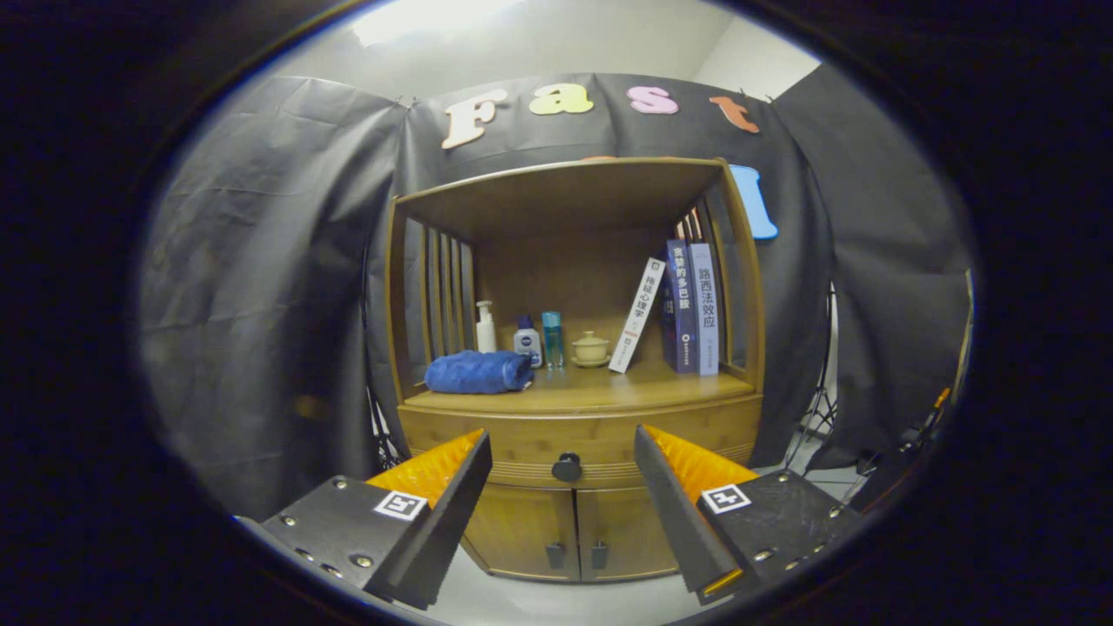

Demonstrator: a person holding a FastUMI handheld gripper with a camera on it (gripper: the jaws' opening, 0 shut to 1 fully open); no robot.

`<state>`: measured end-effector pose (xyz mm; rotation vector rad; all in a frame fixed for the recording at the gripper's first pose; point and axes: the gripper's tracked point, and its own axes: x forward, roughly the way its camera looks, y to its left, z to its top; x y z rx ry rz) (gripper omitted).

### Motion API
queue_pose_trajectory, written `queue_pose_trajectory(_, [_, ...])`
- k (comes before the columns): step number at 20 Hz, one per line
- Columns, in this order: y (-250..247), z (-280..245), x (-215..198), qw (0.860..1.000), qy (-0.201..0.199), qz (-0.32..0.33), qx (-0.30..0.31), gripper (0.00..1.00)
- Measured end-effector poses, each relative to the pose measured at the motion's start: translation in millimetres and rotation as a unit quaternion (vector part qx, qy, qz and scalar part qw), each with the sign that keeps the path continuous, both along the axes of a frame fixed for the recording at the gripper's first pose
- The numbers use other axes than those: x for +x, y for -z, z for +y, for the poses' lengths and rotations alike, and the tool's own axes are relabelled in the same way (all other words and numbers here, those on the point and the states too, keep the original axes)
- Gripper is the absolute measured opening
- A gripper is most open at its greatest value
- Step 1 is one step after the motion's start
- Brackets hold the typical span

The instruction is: Pull open the drawer, take out the items inside it, and place them on the countertop above the cabinet.

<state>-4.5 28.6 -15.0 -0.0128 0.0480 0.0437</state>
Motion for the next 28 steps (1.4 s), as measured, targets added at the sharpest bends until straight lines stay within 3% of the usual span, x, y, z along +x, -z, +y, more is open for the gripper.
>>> queue_pose_trajectory(8, [9, -19, 15, 1.000, 0.025, 0.007, -0.003, 0.99])
queue_pose_trajectory(12, [32, -27, 38, 0.998, 0.038, 0.041, 0.000, 0.99])
queue_pose_trajectory(16, [31, -40, 69, 0.997, 0.051, 0.048, -0.036, 0.99])
queue_pose_trajectory(25, [110, -3, 137, 0.991, 0.047, 0.124, -0.027, 0.99])
queue_pose_trajectory(28, [137, 5, 160, 0.987, 0.055, 0.142, -0.053, 0.99])
